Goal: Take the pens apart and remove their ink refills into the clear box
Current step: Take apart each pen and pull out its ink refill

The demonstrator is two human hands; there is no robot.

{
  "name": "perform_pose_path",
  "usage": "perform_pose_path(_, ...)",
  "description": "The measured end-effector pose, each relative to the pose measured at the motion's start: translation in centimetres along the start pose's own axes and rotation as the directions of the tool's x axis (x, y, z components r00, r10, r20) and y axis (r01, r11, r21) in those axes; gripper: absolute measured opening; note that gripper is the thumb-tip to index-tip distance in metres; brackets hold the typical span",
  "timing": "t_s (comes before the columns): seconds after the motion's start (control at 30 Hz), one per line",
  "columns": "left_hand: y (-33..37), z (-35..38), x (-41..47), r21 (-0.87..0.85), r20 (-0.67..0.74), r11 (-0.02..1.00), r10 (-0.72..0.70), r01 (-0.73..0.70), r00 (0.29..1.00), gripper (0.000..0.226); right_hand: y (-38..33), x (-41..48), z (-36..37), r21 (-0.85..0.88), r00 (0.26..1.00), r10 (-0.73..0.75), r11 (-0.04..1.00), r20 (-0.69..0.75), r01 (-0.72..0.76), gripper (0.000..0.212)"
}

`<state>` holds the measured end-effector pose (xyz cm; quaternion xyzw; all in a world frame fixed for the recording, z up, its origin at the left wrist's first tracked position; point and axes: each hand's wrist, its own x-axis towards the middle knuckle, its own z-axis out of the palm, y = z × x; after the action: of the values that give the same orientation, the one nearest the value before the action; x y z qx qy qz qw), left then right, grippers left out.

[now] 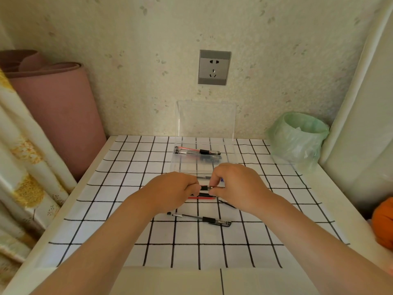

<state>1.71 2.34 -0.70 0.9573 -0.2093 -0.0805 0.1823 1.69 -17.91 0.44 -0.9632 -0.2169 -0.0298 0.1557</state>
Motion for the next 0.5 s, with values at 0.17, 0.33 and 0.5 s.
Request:
perform_pose_path(0.17, 0.34, -0.04, -0.35, -0.015, -0.029, 0.999, 0.039, -0.040, 0.999, 0.010, 0.01, -0.04, 0.13, -0.007, 1.000, 0.004, 1.000, -0.006, -0.004, 0.010)
perform_pose_path(0.33, 0.21, -0.19, -0.13, 0.010, -0.021, 1.000, 0.002, -0.001, 1.000, 0.022, 0.26, -0.01, 0.24, -0.004, 1.000, 0.003, 1.000, -0.009, -0.003, 0.008)
perform_pose_path(0.5, -0.02, -0.35, -0.30, -0.022, -0.013, 1.000, -0.001, 0.001, 1.000, 0.024, 0.71, 0.05, 0.35, 0.006, 1.000, -0.014, 1.000, -0.025, 0.014, 0.005)
